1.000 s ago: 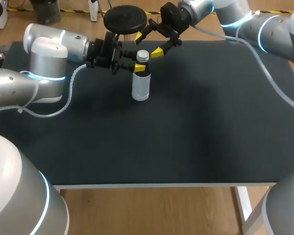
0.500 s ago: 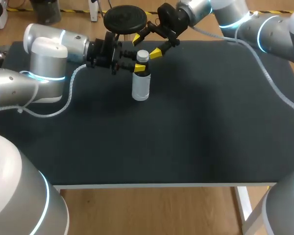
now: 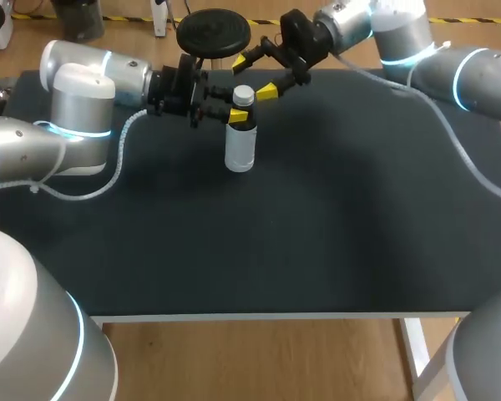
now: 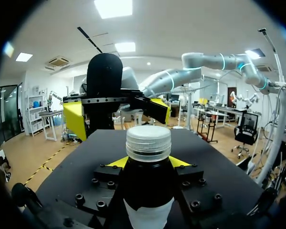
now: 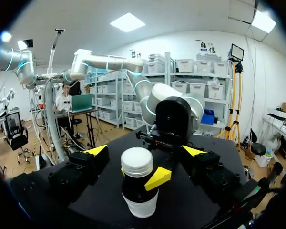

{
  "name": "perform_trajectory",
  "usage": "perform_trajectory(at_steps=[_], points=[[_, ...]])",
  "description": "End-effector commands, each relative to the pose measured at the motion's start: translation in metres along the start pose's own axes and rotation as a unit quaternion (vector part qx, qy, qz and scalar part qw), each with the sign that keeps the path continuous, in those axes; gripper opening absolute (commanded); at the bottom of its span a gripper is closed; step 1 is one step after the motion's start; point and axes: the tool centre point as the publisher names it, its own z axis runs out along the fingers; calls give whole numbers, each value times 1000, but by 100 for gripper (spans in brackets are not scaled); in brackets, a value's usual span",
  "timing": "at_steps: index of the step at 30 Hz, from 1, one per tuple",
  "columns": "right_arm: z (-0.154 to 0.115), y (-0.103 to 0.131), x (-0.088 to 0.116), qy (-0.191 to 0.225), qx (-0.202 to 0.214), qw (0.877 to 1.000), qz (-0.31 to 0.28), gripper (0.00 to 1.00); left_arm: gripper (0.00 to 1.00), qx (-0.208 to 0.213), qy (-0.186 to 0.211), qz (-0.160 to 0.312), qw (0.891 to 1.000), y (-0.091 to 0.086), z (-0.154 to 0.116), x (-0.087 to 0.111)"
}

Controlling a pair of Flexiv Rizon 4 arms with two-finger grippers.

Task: Unscrew the bottle cap

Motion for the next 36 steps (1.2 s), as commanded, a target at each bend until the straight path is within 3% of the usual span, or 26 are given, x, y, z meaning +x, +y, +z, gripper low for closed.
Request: perform_trajectory(at_steps=[1, 9, 36], points=[[6, 11, 19, -161, 20, 987, 6, 100, 0, 0, 1, 0, 1000, 0, 0, 0], [11, 10, 19, -187, 27, 982, 23, 100, 0, 0, 1, 0, 1000, 0, 0, 0], [22, -1, 10, -170, 18, 984, 56, 100, 0, 0, 1, 0, 1000, 0, 0, 0]])
